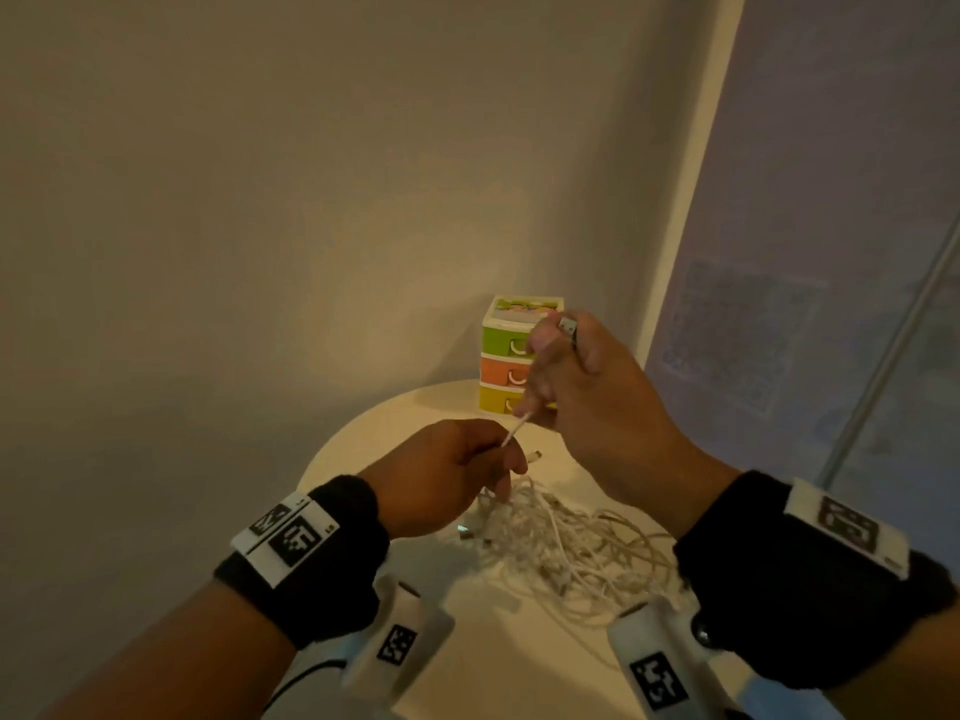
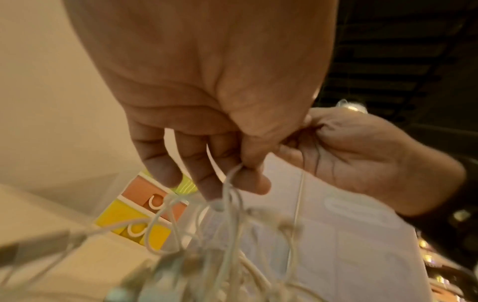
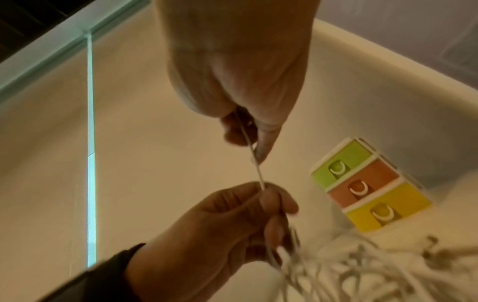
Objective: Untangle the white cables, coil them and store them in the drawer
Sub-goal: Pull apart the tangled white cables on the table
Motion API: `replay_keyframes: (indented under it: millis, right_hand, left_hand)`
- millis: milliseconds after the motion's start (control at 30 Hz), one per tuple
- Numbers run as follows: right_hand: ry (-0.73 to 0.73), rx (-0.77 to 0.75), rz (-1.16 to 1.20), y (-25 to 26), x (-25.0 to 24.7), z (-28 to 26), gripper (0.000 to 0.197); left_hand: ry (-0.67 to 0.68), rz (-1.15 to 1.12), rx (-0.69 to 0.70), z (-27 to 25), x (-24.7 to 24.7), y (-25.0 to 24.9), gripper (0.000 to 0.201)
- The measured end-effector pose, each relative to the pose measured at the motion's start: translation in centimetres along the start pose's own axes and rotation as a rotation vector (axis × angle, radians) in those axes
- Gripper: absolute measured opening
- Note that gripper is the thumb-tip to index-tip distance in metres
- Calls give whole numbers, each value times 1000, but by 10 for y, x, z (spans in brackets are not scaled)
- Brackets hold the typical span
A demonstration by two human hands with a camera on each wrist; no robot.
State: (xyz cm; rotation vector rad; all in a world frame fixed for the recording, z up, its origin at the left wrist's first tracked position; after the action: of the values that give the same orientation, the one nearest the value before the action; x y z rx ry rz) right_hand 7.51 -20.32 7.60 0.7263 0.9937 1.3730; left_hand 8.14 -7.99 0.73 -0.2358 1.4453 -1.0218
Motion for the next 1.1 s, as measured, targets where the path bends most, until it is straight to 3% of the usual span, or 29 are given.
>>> replay_keyframes:
  millis: [100,167,233,300,433,533,633,700,767,833,900,1000,1100]
  right_hand:
    - [-103,-247,-293,26,-21,2,22]
    - [40,-318,-579,31,-19,1,23]
    - [269,-261,-889,15,-7,-7,23]
    - [382,-233,-1057,-5,3,-16,22]
    - [328,-258,-1155,-14,-3,-11,16]
    - [180,-253,-1193,-7,-32,2,19]
    - [12,-243,-1252,-11,-65,10,20]
    - [-14,-161,-1326,-24,-76,9,20]
    - [-27,-103,-1343,-33,-75,5,28]
    - [-46,-191,-1270,-21,-64,-1,40]
    - [69,-327,-1272,-2,-39,-8,45]
    - [359,-308,-1281,-9,-4,-18,41]
    - [418,-297,-1326,-29,6,-19,24]
  left_hand:
    - [12,114,17,0,-5,3,28]
    - [-14,84,14,3,-11,1,32]
    - [-57,72,33,6,-17,-7,35]
    - [-85,68,73,9,-20,-16,37]
    - [-69,51,63,14,-18,-9,30]
    - [-9,27,6,13,-14,6,25]
    - [-32,45,-15,12,-18,15,25]
    - [-52,73,-19,12,-21,15,25]
    - [-59,118,-12,13,-20,12,26]
    - [-65,173,11,15,-18,7,26]
    - [-73,174,21,16,-16,4,25]
    - [-80,146,62,16,-12,-3,23]
    - [-80,151,96,16,-12,-9,25]
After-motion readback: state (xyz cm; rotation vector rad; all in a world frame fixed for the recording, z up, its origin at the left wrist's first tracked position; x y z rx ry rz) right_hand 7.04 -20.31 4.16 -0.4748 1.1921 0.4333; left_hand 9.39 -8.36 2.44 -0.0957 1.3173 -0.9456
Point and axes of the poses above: each hand's wrist, its own z-axis towards the middle knuckle, its own x-axis out of the palm, y = z × x, the point moved 6 cm from there along z, towards the middle knuckle, and after that the axes turned 1 degree about y, right-handed, at the moved point
